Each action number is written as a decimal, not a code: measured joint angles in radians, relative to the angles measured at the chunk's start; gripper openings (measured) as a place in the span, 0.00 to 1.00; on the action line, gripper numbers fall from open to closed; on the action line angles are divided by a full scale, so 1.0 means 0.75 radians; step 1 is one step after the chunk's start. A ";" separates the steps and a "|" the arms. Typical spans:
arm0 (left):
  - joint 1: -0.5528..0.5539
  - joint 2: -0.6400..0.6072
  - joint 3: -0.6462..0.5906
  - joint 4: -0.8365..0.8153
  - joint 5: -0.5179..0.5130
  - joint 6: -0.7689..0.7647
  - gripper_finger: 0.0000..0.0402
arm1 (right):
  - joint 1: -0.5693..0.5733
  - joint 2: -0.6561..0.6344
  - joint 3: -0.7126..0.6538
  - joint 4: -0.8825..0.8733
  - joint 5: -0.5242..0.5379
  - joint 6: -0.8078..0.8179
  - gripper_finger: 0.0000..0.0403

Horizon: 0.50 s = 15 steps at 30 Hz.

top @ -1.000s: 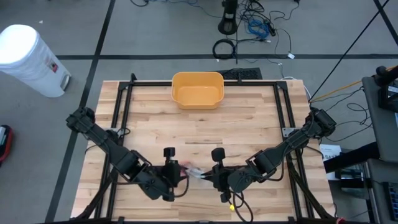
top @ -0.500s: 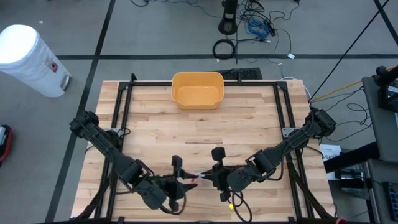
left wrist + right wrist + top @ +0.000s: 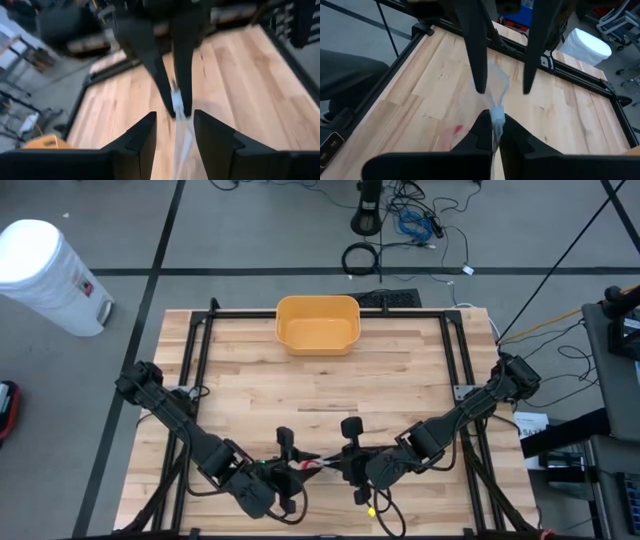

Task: Roll bandage
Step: Close the transparent zip bag

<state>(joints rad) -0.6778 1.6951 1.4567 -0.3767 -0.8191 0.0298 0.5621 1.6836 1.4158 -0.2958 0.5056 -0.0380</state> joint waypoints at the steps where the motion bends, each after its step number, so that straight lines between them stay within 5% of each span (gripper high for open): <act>1: 0.003 0.000 0.000 -0.032 0.002 -0.036 0.34 | 0.000 0.000 0.000 0.000 0.000 0.000 0.01; 7: 0.022 0.000 0.000 -0.150 0.137 -0.202 0.35 | 0.000 0.000 0.000 -0.003 -0.001 0.000 0.01; 15: 0.024 0.000 0.000 -0.152 0.053 -0.187 0.37 | 0.000 0.000 0.000 -0.003 -0.009 0.000 0.01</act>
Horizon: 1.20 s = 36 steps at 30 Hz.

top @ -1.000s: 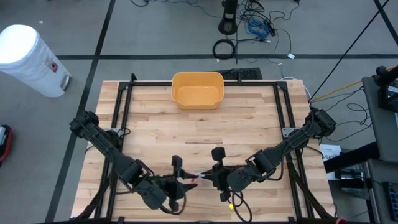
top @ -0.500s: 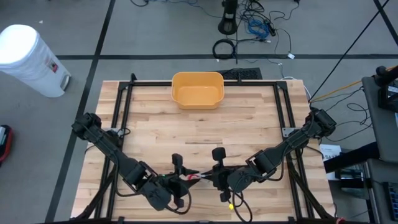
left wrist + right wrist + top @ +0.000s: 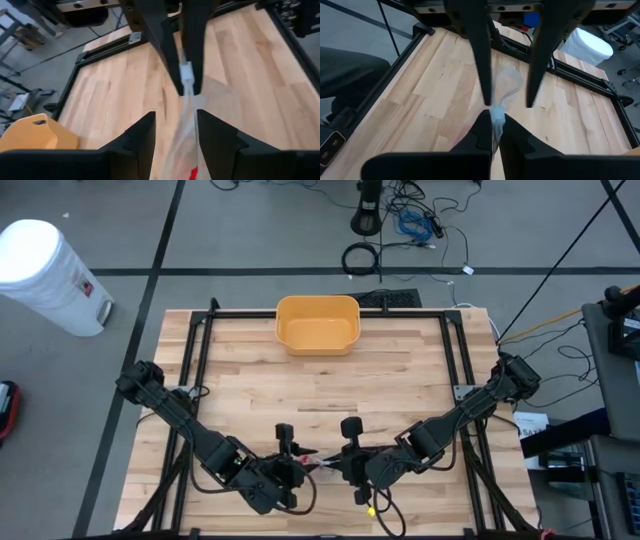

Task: Roll bandage
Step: Close the transparent zip bag

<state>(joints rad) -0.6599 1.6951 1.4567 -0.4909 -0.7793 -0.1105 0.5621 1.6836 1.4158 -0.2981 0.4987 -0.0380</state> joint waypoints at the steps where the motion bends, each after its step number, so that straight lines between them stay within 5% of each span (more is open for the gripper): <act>1: 0.001 0.000 0.000 -0.001 0.020 0.005 0.36 | 0.000 0.000 0.000 0.001 0.000 0.000 0.01; 5: -0.001 0.000 0.000 -0.042 0.098 0.016 0.30 | 0.000 0.000 0.000 0.001 0.000 -0.001 0.01; 11: 0.007 0.000 0.000 -0.077 0.099 0.054 0.04 | 0.000 0.000 0.000 -0.001 0.000 -0.003 0.02; 17: 0.009 0.000 0.000 -0.087 0.097 0.054 0.01 | 0.009 0.000 0.001 -0.026 -0.004 -0.002 0.04; 26: 0.005 0.000 0.000 -0.097 0.096 0.052 0.01 | 0.055 -0.029 0.001 -0.096 -0.003 0.063 0.26; 36: 0.007 0.000 0.000 -0.095 0.096 0.051 0.01 | 0.037 -0.031 0.001 -0.063 -0.003 0.052 0.24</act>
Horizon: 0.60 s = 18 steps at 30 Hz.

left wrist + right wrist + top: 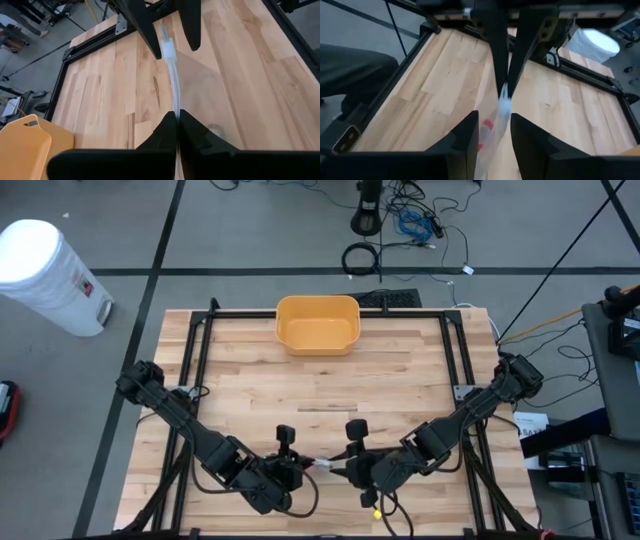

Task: Roll bandage
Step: Close the transparent zip bag

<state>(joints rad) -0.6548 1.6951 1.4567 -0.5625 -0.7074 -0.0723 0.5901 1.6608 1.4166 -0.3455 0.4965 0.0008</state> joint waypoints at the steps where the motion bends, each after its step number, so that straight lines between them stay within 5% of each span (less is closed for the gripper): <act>1: 0.000 0.000 0.000 0.000 0.000 0.000 0.01 | 0.000 0.000 0.000 0.011 0.001 -0.011 0.24; 18: -0.001 0.000 0.000 0.004 0.000 0.000 0.00 | -0.027 0.006 0.000 0.012 -0.037 -0.039 0.01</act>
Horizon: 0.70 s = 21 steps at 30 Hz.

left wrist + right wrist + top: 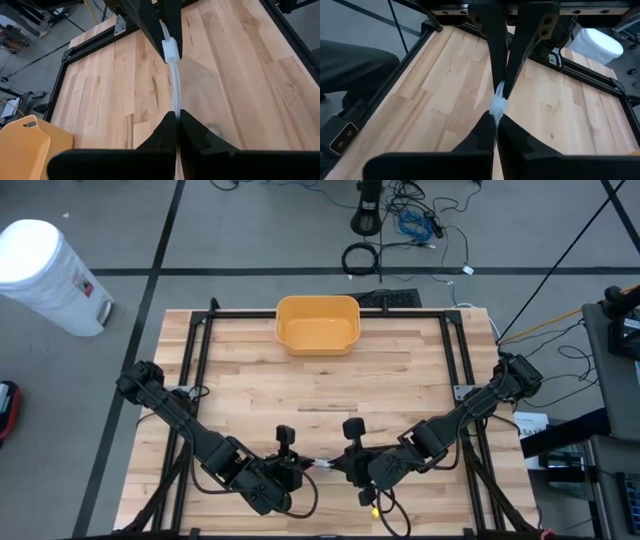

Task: Roll bandage
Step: Close the transparent zip bag

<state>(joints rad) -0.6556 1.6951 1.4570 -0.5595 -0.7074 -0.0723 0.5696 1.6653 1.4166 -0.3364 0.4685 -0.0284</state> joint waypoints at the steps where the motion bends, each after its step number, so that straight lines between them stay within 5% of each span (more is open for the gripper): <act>1: 0.000 0.000 0.000 0.000 0.000 0.001 0.00 | 0.000 0.000 0.000 -0.003 -0.001 -0.001 0.00; 11: -0.007 0.000 0.000 0.052 0.002 0.000 0.06 | 0.000 0.000 0.000 -0.040 0.000 0.015 0.00; 21: 0.012 -0.001 0.001 0.336 -0.011 0.110 0.26 | -0.001 0.002 -0.001 -0.050 0.000 0.022 0.00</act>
<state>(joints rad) -0.6468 1.6947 1.4578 -0.3072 -0.7158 0.0101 0.5690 1.6669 1.4162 -0.3738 0.4689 -0.0120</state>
